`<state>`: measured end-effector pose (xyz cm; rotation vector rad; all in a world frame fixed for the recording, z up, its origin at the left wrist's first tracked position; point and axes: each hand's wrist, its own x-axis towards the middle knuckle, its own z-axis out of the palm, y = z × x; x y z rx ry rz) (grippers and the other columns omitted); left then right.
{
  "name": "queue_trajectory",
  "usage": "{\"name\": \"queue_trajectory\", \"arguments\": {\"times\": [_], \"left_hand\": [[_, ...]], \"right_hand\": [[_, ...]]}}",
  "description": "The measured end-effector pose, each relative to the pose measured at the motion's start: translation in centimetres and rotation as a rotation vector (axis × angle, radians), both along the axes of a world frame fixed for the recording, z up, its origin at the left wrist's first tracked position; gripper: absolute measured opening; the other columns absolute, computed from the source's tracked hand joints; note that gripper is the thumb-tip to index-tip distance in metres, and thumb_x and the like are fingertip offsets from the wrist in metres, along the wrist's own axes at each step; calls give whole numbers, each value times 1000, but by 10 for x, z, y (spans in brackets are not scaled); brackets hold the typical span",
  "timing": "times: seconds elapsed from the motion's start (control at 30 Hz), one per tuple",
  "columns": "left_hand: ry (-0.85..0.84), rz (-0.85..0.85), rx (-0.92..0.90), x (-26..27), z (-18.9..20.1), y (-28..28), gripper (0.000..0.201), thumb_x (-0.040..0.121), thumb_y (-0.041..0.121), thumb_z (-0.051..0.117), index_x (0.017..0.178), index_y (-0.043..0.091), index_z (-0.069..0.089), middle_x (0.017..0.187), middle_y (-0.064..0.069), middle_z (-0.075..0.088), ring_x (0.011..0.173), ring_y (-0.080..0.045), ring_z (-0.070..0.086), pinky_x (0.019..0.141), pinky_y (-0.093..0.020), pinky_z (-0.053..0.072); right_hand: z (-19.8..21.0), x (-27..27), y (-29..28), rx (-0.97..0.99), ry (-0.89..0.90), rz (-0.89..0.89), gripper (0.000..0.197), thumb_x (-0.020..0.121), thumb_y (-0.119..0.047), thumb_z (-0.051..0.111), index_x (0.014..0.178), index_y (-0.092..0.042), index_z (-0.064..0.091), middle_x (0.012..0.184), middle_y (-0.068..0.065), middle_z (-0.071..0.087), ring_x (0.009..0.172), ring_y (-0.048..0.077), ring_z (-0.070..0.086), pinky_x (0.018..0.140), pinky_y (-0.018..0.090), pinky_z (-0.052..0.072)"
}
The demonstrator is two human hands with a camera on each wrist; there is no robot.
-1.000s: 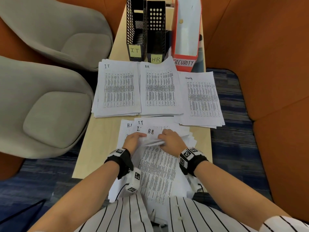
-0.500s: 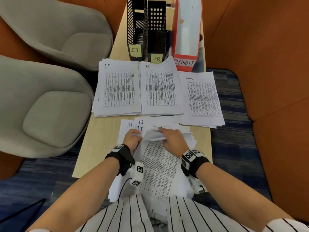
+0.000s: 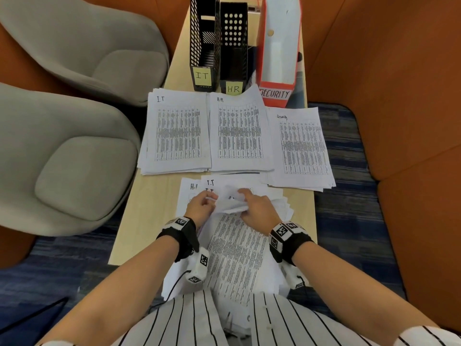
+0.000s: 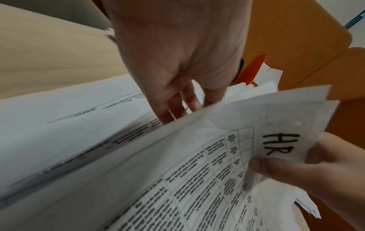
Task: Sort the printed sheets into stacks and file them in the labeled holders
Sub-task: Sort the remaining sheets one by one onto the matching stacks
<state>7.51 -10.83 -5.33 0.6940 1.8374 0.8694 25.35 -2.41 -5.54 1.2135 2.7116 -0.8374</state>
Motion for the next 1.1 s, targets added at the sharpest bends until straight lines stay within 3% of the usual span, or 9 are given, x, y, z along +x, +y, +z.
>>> {"name": "queue_trajectory", "arguments": {"times": [0.1,0.17,0.27,0.43,0.53,0.67,0.83,1.0,1.1], "left_hand": [[-265,-153,-72,3,7,-5,17,91,30,55,98,18,63,97,-3,66,91,-21,61,78,-29,48],[-350,-233,-165,1,5,-10,62,80,60,56,126,18,53,131,1,57,115,-19,56,100,-40,44],[-208,-310,-150,0,5,-13,72,78,45,71,137,16,41,142,2,45,127,-20,49,109,-47,38],[-188,73,66,-22,21,-3,31,90,1,51,114,20,56,110,-5,65,107,-30,61,93,-43,50],[-310,202,128,-37,30,3,32,89,7,53,116,21,59,122,-12,64,112,-31,59,100,-48,45],[-292,262,236,-13,64,20,43,88,37,59,128,24,53,121,8,60,112,-9,55,98,-31,40],[-13,338,610,2,143,40,41,90,32,59,125,12,51,112,5,62,103,-2,59,81,-12,49],[-51,257,735,-11,158,34,71,73,59,62,114,2,55,103,-2,66,95,-8,65,81,-19,53],[-89,138,545,-19,117,30,80,65,74,62,125,21,53,120,3,63,109,-2,60,85,-15,50]], "right_hand": [[0,-5,5,-90,-133,-101,43,80,-23,58,123,-21,53,97,-2,67,91,22,62,93,37,41],[8,-8,12,-91,-149,-160,18,81,-24,57,98,-19,62,90,0,68,87,23,63,87,35,45],[25,-12,30,-239,71,-302,7,81,-19,60,87,-19,63,85,3,67,79,23,65,72,32,51],[38,13,68,-241,296,-683,94,72,-52,77,148,-24,28,153,6,26,139,24,29,114,48,28],[28,41,65,-758,525,-882,138,48,-70,82,154,-23,6,156,9,30,141,28,33,115,52,27],[40,23,41,-937,566,-559,77,68,-44,84,135,-21,52,132,-4,62,129,18,52,115,47,30],[125,2,52,-657,954,-656,38,82,-17,74,118,-13,62,109,2,71,106,19,67,94,38,53],[152,18,54,-572,1010,-486,47,82,-3,72,125,-14,56,115,-1,70,109,12,65,84,20,53],[126,22,52,-576,862,-475,50,80,-11,75,126,-17,57,117,0,69,111,12,64,92,27,53]]}}
